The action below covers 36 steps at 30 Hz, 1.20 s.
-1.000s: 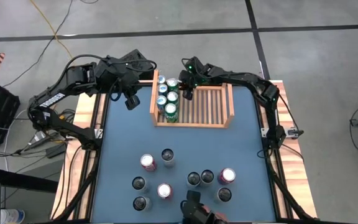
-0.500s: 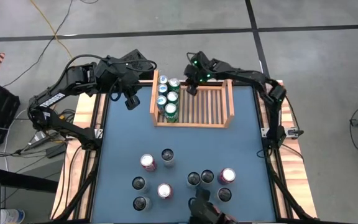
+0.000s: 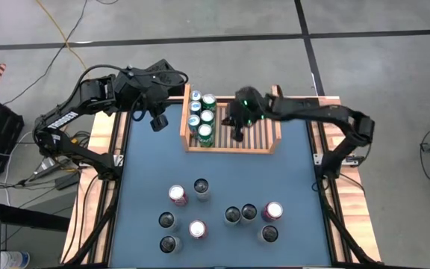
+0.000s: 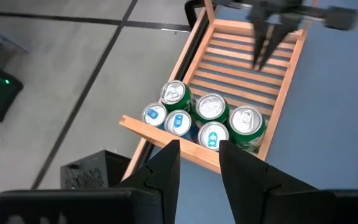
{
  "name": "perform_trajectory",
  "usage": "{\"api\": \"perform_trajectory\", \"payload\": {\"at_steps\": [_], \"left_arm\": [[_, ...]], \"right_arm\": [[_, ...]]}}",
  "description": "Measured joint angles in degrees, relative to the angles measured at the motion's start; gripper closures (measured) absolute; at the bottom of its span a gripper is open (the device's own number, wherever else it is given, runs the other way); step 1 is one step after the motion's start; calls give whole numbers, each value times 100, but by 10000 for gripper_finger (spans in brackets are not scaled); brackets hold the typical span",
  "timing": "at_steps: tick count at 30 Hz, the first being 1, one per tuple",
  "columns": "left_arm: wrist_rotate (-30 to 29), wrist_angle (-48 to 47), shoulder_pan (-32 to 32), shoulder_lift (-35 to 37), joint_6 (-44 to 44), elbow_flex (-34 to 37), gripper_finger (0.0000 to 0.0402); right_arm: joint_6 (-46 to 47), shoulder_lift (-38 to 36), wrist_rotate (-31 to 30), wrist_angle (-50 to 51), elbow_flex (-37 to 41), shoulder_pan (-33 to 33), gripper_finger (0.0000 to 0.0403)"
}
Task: Place canned beverage on shelf
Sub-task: Adjust the soda cans on the shelf
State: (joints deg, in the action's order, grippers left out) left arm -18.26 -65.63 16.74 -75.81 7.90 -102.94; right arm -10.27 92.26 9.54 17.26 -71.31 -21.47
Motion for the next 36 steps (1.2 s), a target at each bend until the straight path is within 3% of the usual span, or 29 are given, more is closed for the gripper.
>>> {"api": "perform_trajectory", "payload": {"at_steps": [5,11,18,27,36], "left_arm": [[-4,0,-1,0,306,0,301],[-7,22,1,0,490,0,301],[-8,21,1,0,37,0,301],[-9,14,1,0,-27,0,301],[-15,2,1,0,51,0,301]], "right_arm": [[633,115,-610,-972,530,799,397],[948,732,-732,-1699,534,1172,402],[1004,1416,-685,-2653,525,1315,403],[1002,2038,-960,-2901,540,1269,403],[1159,2158,-1256,-2985,538,1003,403]]}}
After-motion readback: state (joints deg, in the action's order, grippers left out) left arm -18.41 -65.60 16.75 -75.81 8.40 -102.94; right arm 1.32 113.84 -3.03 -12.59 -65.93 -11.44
